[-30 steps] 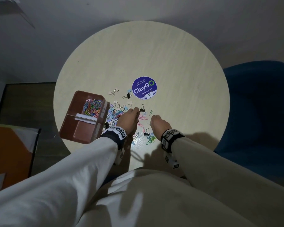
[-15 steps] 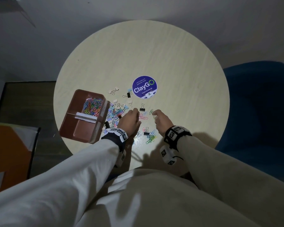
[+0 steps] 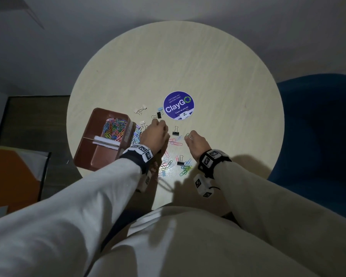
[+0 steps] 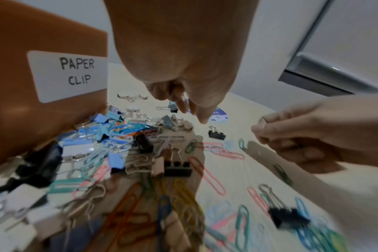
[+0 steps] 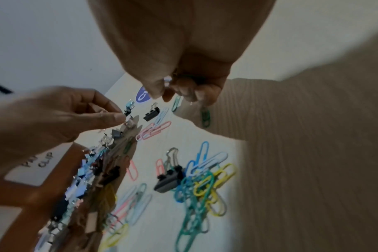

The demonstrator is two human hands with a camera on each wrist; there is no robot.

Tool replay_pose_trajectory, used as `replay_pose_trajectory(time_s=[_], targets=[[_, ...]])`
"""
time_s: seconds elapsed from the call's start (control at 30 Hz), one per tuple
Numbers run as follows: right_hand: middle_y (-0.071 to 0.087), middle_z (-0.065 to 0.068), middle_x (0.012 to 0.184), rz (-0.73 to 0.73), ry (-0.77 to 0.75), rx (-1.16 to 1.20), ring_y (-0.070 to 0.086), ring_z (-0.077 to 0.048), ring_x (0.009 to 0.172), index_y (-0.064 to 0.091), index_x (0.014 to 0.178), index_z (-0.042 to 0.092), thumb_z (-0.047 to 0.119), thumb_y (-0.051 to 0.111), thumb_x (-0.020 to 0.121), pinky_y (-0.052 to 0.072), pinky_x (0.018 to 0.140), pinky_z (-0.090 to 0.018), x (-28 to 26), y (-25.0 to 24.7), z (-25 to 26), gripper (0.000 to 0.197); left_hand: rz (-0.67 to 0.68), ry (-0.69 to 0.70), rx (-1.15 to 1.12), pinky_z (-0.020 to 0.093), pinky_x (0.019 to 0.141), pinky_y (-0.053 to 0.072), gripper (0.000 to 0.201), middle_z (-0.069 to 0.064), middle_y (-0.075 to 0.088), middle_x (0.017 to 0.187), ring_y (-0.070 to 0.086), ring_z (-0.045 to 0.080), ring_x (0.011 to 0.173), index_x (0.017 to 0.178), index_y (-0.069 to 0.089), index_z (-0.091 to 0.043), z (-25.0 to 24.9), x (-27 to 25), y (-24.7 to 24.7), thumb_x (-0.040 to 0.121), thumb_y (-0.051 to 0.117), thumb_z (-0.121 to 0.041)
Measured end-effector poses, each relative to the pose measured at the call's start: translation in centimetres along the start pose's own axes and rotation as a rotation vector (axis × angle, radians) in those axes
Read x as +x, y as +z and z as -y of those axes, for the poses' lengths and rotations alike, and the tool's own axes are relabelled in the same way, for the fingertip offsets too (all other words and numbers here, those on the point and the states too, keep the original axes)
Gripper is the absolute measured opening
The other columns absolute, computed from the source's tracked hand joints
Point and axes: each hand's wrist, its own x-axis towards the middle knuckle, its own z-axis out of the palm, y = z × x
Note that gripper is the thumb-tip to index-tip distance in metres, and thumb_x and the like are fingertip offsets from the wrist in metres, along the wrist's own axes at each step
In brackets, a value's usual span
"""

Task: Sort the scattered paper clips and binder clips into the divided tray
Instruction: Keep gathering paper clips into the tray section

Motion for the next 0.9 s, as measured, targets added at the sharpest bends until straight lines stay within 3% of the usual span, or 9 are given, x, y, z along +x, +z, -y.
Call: replay_pose_trajectory(time_s=[0.1, 0.17, 0.27, 0.37, 0.43, 0.57, 0.67, 0.8, 0.9], targets=[[0.06, -0.011, 0.089, 0.021, 0.008, -0.035, 0.06, -0.034, 0.079, 0.05, 0.104, 0.018, 0.012, 0.032, 0.096, 0.05, 0.074, -0.04, 0.2, -0.4, -0.2, 0.02, 0.049, 0.052, 0.059, 0.037, 0.071, 0.046, 0.035, 0.011, 0.051, 0.119, 0.061, 0.03, 0.095, 0.117, 0.055, -0.011, -1.0, -0.9, 1.2, 0.094, 0.063, -0.037], [0.059, -0.01, 0.082, 0.021, 0.018, -0.045, 0.062, -0.034, 0.076, 0.05, 0.103, 0.02, 0.009, 0.03, 0.094, 0.051, 0.073, -0.04, 0.2, -0.7, -0.4, 0.024, 0.069, 0.051, 0.071, 0.038, 0.069, 0.045, 0.043, 0.011, 0.051, 0.118, 0.061, 0.031, 0.094, 0.117, 0.052, -0.01, -1.5, -1.1, 2.1, 0.091, 0.066, -0.041], [0.063, -0.015, 0.08, 0.008, -0.006, -0.063, 0.061, -0.036, 0.074, 0.048, 0.098, 0.016, 0.025, 0.037, 0.098, 0.052, 0.073, -0.044, 0.0, -1.2, -0.5, 0.015, 0.095, 0.081, 0.101, 0.039, 0.065, 0.046, 0.043, 0.013, 0.051, 0.114, 0.061, 0.033, 0.09, 0.116, 0.048, -0.008, -2.0, -1.1, 3.0, 0.09, 0.068, -0.036], [0.062, -0.01, 0.079, 0.0, -0.079, -0.197, 0.058, -0.035, 0.077, 0.048, 0.099, 0.015, 0.032, 0.046, 0.098, 0.046, 0.069, -0.039, -0.1, -1.8, -0.6, 0.018, 0.102, 0.132, 0.095, 0.038, 0.061, 0.042, 0.03, 0.013, 0.052, 0.11, 0.061, 0.035, 0.086, 0.114, 0.049, -0.006, -2.0, -1.0, 3.2, 0.096, 0.062, -0.027], [0.061, -0.005, 0.086, 0.028, -0.146, -0.316, 0.059, -0.033, 0.085, 0.047, 0.108, 0.016, 0.027, 0.05, 0.096, 0.041, 0.07, -0.035, 0.1, -2.0, -0.6, 0.016, 0.118, 0.159, 0.088, 0.037, 0.061, 0.04, 0.028, 0.013, 0.053, 0.111, 0.061, 0.035, 0.086, 0.115, 0.049, -0.006, -1.7, -0.9, 3.3, 0.098, 0.058, -0.025], [0.059, -0.004, 0.119, 0.096, -0.277, -0.488, 0.058, -0.031, 0.1, 0.045, 0.122, 0.021, 0.023, 0.051, 0.096, 0.041, 0.077, -0.035, 1.3, -2.1, 0.1, 0.027, 0.144, 0.196, 0.029, 0.038, 0.06, 0.041, 0.021, 0.011, 0.054, 0.103, 0.059, 0.034, 0.082, 0.107, 0.048, -0.009, -0.9, -1.1, 3.2, 0.099, 0.055, -0.028], [0.055, -0.006, 0.12, 0.114, -0.345, -0.591, 0.058, -0.032, 0.098, 0.046, 0.127, 0.023, 0.023, 0.049, 0.098, 0.041, 0.075, -0.035, 2.0, -1.8, 1.0, 0.029, 0.13, 0.136, -0.114, 0.038, 0.061, 0.043, 0.017, 0.007, 0.058, 0.09, 0.057, 0.03, 0.075, 0.098, 0.045, -0.014, -0.3, -1.3, 2.1, 0.099, 0.053, -0.028], [0.053, -0.006, 0.121, 0.122, -0.406, -0.651, 0.06, -0.033, 0.094, 0.049, 0.128, 0.023, 0.023, 0.049, 0.099, 0.043, 0.072, -0.035, 2.4, -1.2, 1.5, 0.029, 0.063, 0.041, -0.37, 0.036, 0.064, 0.044, 0.013, 0.004, 0.064, 0.087, 0.06, 0.027, 0.073, 0.102, 0.043, -0.016, 1.4, -1.6, 0.5, 0.101, 0.048, -0.028], [0.055, -0.006, 0.114, 0.119, -0.392, -0.65, 0.06, -0.032, 0.087, 0.049, 0.113, 0.019, 0.022, 0.05, 0.099, 0.041, 0.067, -0.035, 2.5, -0.5, 1.7, 0.014, 0.065, -0.028, -0.475, 0.034, 0.061, 0.044, 0.008, 0.003, 0.064, 0.088, 0.059, 0.025, 0.071, 0.107, 0.043, -0.017, 2.3, -1.6, -0.1, 0.103, 0.046, -0.024]])
